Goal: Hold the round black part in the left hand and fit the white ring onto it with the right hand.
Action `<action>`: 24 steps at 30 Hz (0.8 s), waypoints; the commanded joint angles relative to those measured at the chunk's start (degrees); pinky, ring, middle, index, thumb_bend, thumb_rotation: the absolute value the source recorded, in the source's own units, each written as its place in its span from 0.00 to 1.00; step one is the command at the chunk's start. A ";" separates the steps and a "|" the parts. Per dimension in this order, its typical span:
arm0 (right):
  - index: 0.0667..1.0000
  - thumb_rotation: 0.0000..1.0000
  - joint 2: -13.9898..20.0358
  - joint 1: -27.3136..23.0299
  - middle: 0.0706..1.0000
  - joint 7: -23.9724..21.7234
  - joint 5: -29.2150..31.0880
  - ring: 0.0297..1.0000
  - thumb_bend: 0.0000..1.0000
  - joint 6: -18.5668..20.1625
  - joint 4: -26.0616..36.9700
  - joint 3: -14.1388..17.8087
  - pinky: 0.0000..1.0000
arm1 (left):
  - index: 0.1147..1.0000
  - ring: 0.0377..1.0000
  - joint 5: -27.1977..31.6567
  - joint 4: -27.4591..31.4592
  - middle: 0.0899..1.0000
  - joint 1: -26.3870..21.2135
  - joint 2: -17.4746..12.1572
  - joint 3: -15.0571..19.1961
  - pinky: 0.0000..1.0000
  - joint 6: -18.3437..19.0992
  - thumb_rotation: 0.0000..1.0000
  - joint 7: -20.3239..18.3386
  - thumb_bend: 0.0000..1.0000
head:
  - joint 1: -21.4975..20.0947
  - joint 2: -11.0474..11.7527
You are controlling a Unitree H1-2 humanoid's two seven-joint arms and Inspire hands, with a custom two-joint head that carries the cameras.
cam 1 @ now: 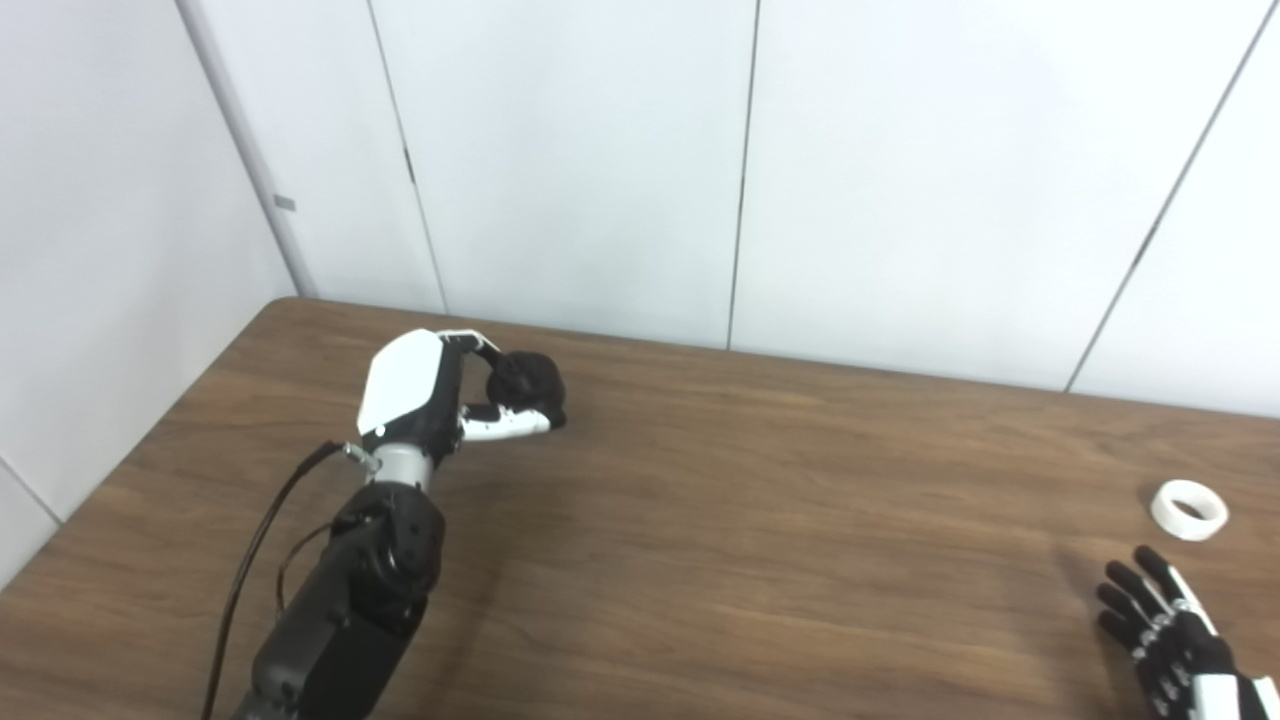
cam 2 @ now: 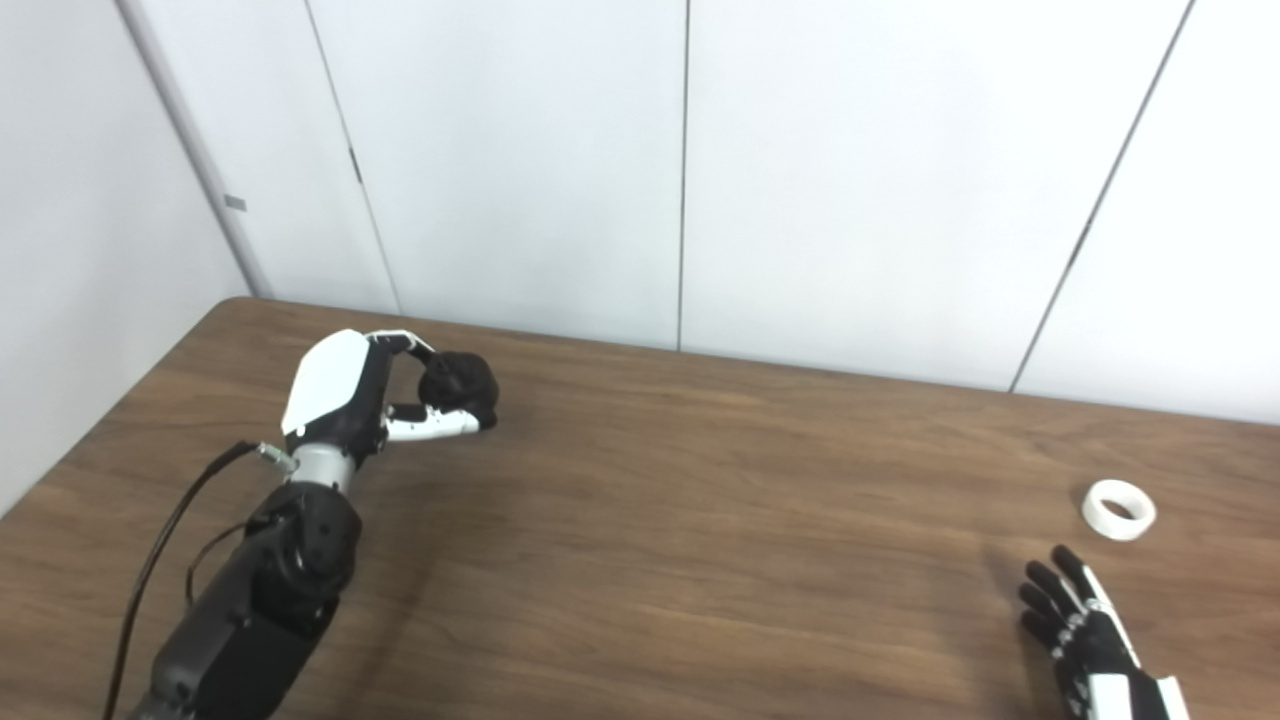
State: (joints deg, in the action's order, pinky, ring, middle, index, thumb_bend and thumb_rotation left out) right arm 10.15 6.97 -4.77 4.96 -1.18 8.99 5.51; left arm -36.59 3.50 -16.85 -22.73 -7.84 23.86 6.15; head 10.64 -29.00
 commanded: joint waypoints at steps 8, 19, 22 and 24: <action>0.91 1.00 -1.72 0.06 0.87 1.40 -2.04 0.88 0.70 2.58 2.56 -1.25 0.87 | 0.42 0.85 -7.01 9.74 0.73 2.56 1.94 -4.38 0.99 -2.59 0.05 -2.23 0.52 | -2.60 -1.32; 0.91 1.00 -2.85 -0.57 0.88 2.81 -4.00 0.87 0.71 5.26 5.57 -2.77 0.86 | 0.42 0.85 -13.54 12.07 0.74 7.45 8.27 -10.19 0.94 -6.64 0.05 -2.75 0.52 | -5.57 -2.90; 0.93 1.00 -3.09 -0.71 0.90 2.79 -4.20 0.89 0.72 6.33 6.62 -2.98 0.88 | 0.42 0.84 -15.03 11.20 0.74 8.06 9.93 -11.78 0.94 -7.72 0.05 -2.70 0.52 | -6.49 -3.52; 0.93 1.00 -3.24 -0.78 0.90 2.71 -4.03 0.90 0.72 6.79 7.16 -3.06 0.89 | 0.42 0.84 -16.49 10.87 0.74 8.46 10.84 -12.57 0.94 -8.20 0.05 -2.64 0.52 | -7.08 -3.98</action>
State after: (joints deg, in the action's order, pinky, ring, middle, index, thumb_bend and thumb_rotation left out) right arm 7.24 6.82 -1.74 0.92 5.20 14.33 2.82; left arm -51.22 13.54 -7.37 -12.24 -20.22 16.95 2.12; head 3.87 -32.69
